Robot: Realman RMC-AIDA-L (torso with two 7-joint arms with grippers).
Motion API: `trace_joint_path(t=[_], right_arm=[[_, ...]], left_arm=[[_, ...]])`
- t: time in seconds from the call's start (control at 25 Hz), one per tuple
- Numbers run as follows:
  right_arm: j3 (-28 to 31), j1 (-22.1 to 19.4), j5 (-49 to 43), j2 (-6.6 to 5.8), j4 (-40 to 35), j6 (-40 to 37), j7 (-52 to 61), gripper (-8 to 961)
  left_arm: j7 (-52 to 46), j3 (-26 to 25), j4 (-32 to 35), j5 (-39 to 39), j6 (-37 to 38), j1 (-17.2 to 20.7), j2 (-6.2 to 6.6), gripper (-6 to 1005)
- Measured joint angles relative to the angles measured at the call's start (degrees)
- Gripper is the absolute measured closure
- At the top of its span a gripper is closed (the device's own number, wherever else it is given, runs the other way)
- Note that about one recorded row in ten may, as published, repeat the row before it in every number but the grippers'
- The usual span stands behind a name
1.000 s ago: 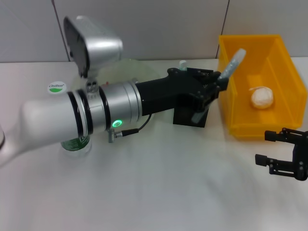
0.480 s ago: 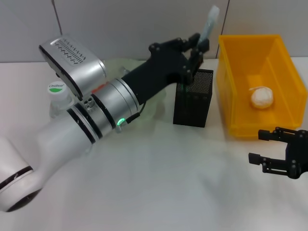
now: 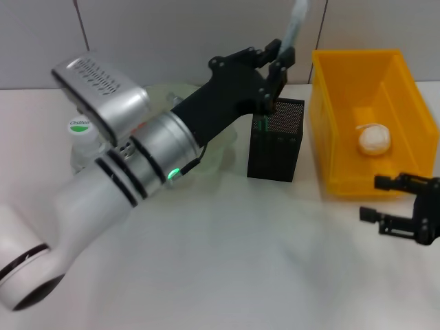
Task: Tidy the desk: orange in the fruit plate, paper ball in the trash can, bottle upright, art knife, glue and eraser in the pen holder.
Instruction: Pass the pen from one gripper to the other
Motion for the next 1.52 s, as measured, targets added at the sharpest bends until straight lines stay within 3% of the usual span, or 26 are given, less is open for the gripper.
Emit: trace_joint_path(t=[0.12, 0.32, 0.44, 0.72, 1.04, 1.52], right_arm=[[6.4, -0.1, 1.59, 0.11, 0.0, -5.38, -0.05, 213], [11.12, -0.52, 5.36, -0.67, 0.0, -14.44, 2.05, 213], [11.58, -0.4, 6.53, -1.02, 0.0, -17.54, 3.68, 213], [11.46, 3.02, 8.99, -1.25, 0.01, -24.35, 10.29, 213], [10.73, 7.37, 8.74, -0.81, -0.14, -24.93, 11.63, 213], [2.88, 13.34, 8.4, 0.27, 0.01, -23.18, 12.21, 213]], left_arm=[[0.31, 0.02, -0.03, 0.05, 4.6, 3.14, 0.01, 821], [0.56, 0.86, -0.76, 0.53, 12.11, 8.4, 0.01, 821], [0.64, 2.53, -2.79, 0.56, 15.6, 9.37, 0.0, 821], [0.71, 7.09, -7.53, 1.12, 21.1, 9.62, 0.02, 821], [0.56, 7.32, -8.16, 6.63, 24.73, 9.66, 0.19, 821], [0.21, 7.46, -8.29, 7.99, 27.51, 9.72, 0.27, 821]])
